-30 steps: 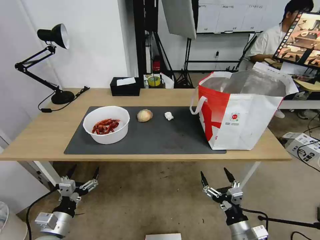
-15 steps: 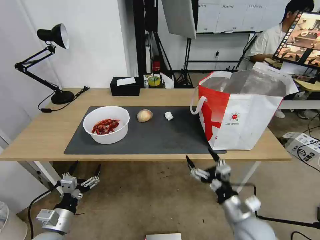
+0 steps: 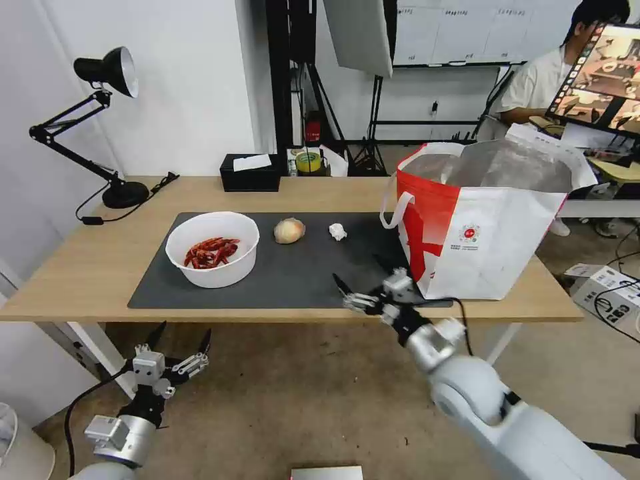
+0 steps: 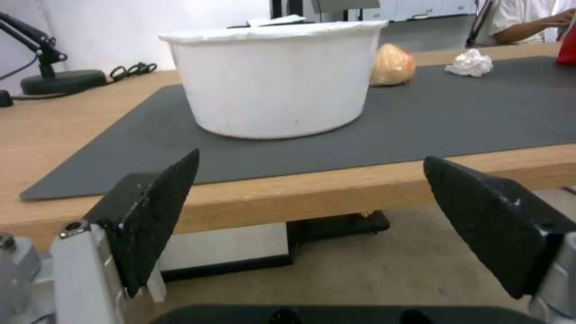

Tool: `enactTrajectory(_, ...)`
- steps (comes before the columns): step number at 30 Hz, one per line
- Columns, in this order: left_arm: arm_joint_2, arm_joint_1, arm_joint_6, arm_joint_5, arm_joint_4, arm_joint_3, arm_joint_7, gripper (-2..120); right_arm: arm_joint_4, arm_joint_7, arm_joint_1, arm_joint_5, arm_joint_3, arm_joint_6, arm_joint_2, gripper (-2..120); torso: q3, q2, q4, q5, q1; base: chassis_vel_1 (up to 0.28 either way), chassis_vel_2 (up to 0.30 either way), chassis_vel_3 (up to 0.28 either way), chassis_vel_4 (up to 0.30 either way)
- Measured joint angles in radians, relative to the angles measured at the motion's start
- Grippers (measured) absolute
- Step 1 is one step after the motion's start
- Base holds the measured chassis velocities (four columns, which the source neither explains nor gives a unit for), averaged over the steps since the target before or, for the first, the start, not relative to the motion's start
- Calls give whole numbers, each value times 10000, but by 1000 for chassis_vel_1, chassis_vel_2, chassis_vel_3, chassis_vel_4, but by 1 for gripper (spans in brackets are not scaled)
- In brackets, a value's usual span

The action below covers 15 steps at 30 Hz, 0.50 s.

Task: Pick up the trash from the table and place it into the takeout bag.

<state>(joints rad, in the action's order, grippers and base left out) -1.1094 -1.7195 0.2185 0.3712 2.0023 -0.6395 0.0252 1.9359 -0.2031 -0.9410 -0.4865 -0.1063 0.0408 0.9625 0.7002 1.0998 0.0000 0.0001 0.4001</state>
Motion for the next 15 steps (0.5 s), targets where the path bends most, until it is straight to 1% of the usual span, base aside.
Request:
enactTrajectory(3,-110,8,-19,3,12,-5,-21,100,-259,-1416,781,-290,-648,1038,527,100,0,0,2,-2,0,0,0,0,0)
enactTrajectory(4,-110,8,-19,3,12,-5,-21,100,-259,-1416,781,-290,-648,1038,527,100,0,0,2,-2,0,0,0,0,0)
enactTrajectory(7,-154,-81,-22,4,55,-75,-25,100,-366,-2701,1305,-1080,-955,1832,985,100,-1,0,0,-3,0,0,0,0,0)
enactTrajectory(12,-162,-154,-23,40,69,-156,-26,100,-792,-3655,2093,-1774,-1165,2227,1488,100,-1,0,0,-2,0,0,0,0,0)
enactTrajectory(13,-162,-154,-23,40,69,-156,-26,100,-792,-3655,2093,-1774,-1165,2227,1488,100,-1,0,0,-2,0,0,0,0,0)
enactTrajectory(15,-165,-157,-23,127,49,-149,-25,100,-1056,-4177,2603,-2325,-1206,2402,1788,100,-1,1,0,-1,0,0,0,0,0)
